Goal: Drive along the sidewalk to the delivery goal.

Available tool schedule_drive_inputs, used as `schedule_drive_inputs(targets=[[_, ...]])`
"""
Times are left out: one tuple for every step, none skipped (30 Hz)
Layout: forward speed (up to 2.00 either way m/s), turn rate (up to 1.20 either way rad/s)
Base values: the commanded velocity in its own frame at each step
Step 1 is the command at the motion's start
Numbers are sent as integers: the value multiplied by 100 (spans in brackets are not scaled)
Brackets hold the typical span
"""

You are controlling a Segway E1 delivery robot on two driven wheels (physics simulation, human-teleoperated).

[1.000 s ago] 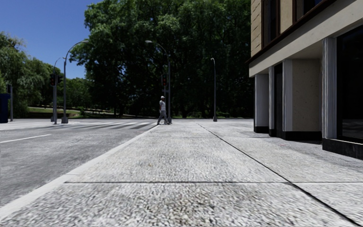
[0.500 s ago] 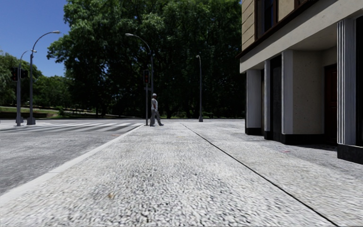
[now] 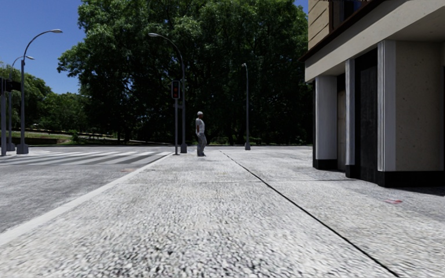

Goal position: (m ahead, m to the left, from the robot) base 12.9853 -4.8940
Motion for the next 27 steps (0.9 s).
schedule_drive_inputs(targets=[[197, 0], [197, 0], [197, 0], [197, 0], [197, 0], [197, 0], [197, 0], [197, 0], [197, 0], [197, 0], [200, 0], [200, 0], [200, 0], [200, 0], [200, 0], [200, 0], [200, 0], [200, 0], [200, 0], [200, 0], [200, 0], [200, 0], [200, -4], [200, -16], [200, -16], [200, -26], [200, -32]])
